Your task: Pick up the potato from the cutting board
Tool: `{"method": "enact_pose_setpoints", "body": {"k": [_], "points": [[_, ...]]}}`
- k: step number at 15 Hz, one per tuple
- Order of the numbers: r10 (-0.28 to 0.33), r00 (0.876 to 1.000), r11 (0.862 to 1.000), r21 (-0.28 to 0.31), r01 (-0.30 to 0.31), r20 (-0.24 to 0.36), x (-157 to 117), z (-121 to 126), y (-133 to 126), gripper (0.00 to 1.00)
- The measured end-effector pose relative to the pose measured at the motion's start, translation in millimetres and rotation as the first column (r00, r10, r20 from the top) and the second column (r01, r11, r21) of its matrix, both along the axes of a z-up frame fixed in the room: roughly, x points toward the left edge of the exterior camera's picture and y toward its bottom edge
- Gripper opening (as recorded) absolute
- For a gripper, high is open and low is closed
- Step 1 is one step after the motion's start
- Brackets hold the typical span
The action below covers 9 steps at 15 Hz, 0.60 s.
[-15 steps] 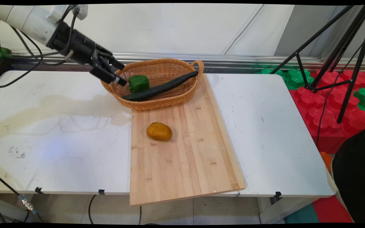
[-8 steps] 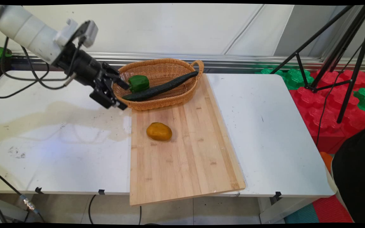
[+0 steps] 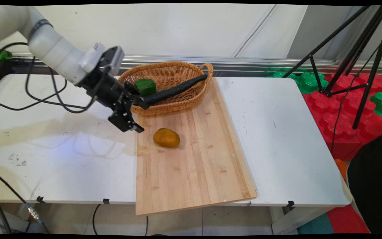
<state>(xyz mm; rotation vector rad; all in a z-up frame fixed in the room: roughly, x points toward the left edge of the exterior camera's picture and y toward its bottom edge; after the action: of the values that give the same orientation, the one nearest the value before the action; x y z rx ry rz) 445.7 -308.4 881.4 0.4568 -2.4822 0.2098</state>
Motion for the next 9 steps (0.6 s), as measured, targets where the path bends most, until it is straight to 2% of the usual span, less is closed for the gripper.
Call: {"method": "enact_pose_setpoints", "body": {"k": [9], "points": [[-0.088, 0.993, 0.995, -0.028, 0.091, 0.076, -44, -41, -30, 1.0]]}}
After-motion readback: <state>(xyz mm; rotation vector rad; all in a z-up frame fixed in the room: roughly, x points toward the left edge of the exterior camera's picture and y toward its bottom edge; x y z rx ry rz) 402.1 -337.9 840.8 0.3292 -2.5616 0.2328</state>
